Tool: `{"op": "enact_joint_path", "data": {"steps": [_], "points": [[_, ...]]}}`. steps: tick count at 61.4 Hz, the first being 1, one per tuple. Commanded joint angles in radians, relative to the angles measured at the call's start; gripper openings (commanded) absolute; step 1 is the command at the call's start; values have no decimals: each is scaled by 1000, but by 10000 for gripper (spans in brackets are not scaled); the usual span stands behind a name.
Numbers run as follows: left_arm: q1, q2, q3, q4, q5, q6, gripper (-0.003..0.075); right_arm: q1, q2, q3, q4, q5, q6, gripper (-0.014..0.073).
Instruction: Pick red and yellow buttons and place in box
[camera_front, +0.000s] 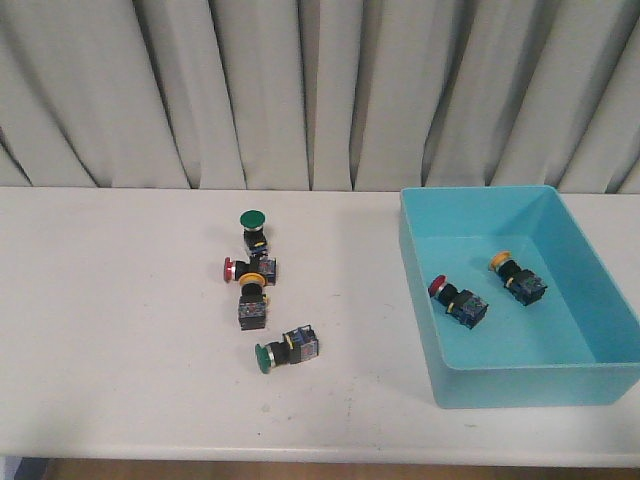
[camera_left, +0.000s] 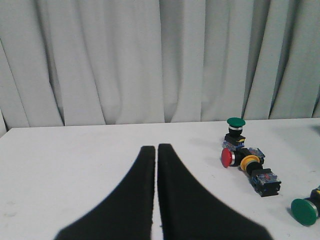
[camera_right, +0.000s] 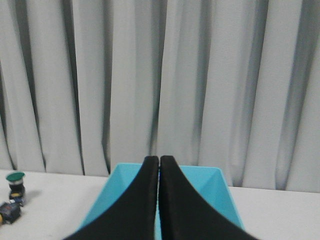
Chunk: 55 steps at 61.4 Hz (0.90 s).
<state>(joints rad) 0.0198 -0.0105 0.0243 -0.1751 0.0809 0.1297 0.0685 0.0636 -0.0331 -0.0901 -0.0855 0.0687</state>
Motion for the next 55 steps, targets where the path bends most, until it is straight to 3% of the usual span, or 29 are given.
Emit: {"op": "enact_joint_path", "data": {"steps": [1,12,55], "points": [[1,-15,31,-11,-74,-2,-7,0,-37,29,5,-63,-43,-6],[1,-15,31,-11,-74,-2,-7,0,-82,64,21,12,-45,-6],[1,-15,31,-11,-74,-2,-7,0,-82,64,31,12,-43,-6]]}}
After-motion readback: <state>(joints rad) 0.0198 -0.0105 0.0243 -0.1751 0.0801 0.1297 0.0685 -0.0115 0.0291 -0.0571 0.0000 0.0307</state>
